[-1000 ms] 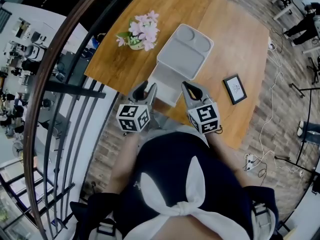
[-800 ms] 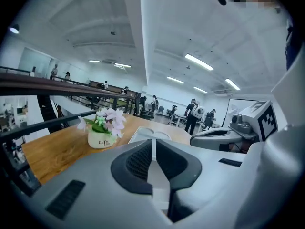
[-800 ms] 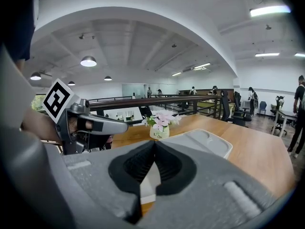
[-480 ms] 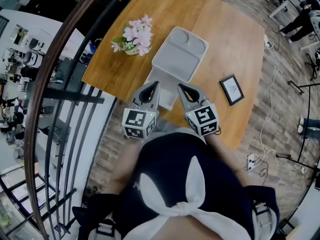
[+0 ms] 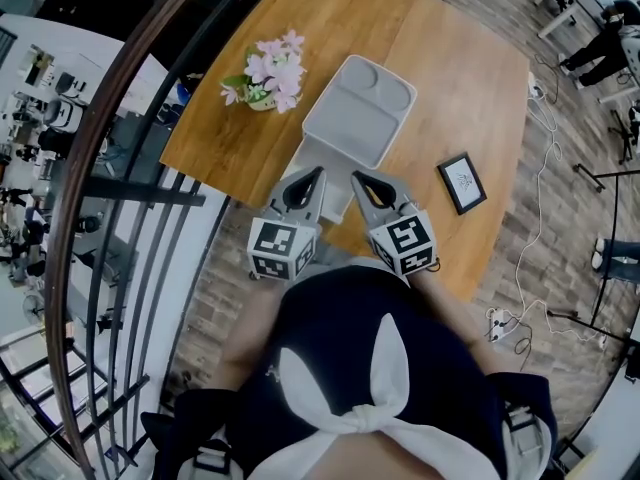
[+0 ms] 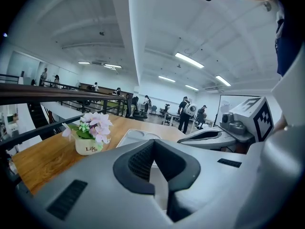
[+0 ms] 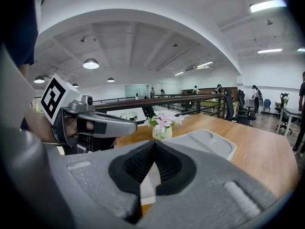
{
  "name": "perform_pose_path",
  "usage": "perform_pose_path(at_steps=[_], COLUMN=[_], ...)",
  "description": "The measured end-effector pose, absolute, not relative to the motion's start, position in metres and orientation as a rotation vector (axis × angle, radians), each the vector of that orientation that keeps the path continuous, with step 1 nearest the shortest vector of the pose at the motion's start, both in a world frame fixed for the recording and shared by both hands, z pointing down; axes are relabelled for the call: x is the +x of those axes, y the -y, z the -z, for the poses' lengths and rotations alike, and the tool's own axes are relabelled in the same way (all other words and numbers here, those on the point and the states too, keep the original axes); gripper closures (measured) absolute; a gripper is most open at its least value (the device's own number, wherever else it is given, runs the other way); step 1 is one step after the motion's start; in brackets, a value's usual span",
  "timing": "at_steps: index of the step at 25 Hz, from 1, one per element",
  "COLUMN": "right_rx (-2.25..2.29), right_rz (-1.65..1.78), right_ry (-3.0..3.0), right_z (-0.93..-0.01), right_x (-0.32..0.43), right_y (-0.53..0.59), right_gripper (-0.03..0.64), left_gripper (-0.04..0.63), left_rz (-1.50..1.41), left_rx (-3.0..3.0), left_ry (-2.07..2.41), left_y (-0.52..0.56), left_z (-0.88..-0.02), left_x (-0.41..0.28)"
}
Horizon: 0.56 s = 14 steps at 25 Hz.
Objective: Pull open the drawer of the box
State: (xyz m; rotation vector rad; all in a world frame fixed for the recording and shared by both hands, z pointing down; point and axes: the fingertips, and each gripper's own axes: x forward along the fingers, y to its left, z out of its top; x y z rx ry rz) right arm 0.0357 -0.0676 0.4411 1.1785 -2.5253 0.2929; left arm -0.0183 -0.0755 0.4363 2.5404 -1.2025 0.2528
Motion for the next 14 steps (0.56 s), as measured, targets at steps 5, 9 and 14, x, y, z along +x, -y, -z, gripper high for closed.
perform_pose_path(at_steps=[5,9,14], right_rx=[1.174,1.181,1.189], right_rz=[-0.285,-0.291,-0.294], right_ry=[2.522,2.502,2.497], right_z=[-0.4404,-0.4461,-0.4465], right_x=[0.0346,0.0367,0.0364], right_y=[0.0675,0.0676,0.0697], right_gripper=[0.621,0.621,0.621], left_gripper=[0.578,0.578,0.578], left_rz=[-0.253,-0.258,-0.26], left_rx=[2.53,2.53,2.528], left_ry=[1.177,1.158,1.153], left_y=[0.0766,0.0764,0.0789], left_z=[-0.4422,-0.4464,-0.447], left_x=[-0.0152,-0.0141,-0.0155])
